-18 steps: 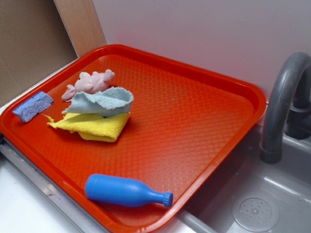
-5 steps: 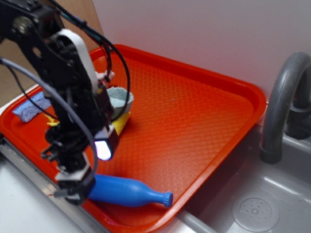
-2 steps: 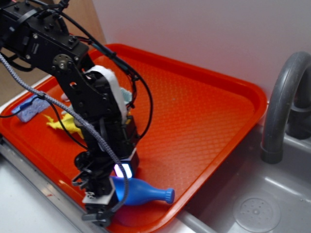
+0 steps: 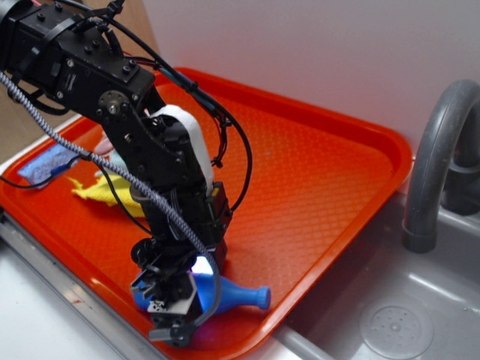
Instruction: Grab the blue bottle.
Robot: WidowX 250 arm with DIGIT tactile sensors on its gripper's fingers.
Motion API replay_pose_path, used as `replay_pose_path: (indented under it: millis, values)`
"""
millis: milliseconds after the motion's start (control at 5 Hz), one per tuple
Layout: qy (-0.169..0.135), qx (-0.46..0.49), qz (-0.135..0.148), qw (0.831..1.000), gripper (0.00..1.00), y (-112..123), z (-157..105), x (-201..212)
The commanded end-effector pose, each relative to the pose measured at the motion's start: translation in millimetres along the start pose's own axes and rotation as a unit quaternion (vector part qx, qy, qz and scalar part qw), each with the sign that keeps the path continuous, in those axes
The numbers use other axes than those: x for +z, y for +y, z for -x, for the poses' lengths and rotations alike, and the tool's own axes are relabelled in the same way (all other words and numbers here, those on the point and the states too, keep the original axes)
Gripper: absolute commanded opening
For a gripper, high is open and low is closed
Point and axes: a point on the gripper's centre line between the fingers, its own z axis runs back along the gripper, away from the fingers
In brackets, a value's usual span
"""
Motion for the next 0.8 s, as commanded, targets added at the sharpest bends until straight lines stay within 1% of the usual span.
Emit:
replay_pose_path:
  millis: [0, 200, 400, 600]
  values:
    - [-0.003, 0.072, -0.056, 0.996, 0.0, 0, 15, 27]
    - [-0.084, 0.186, -0.024, 0.979, 0.0, 26, 29, 84]
    - [-0.149, 0.296, -0.016, 0.943, 0.0, 42, 53, 131]
    - [-0.23, 0.391, -0.024, 0.891, 0.0, 64, 91, 185]
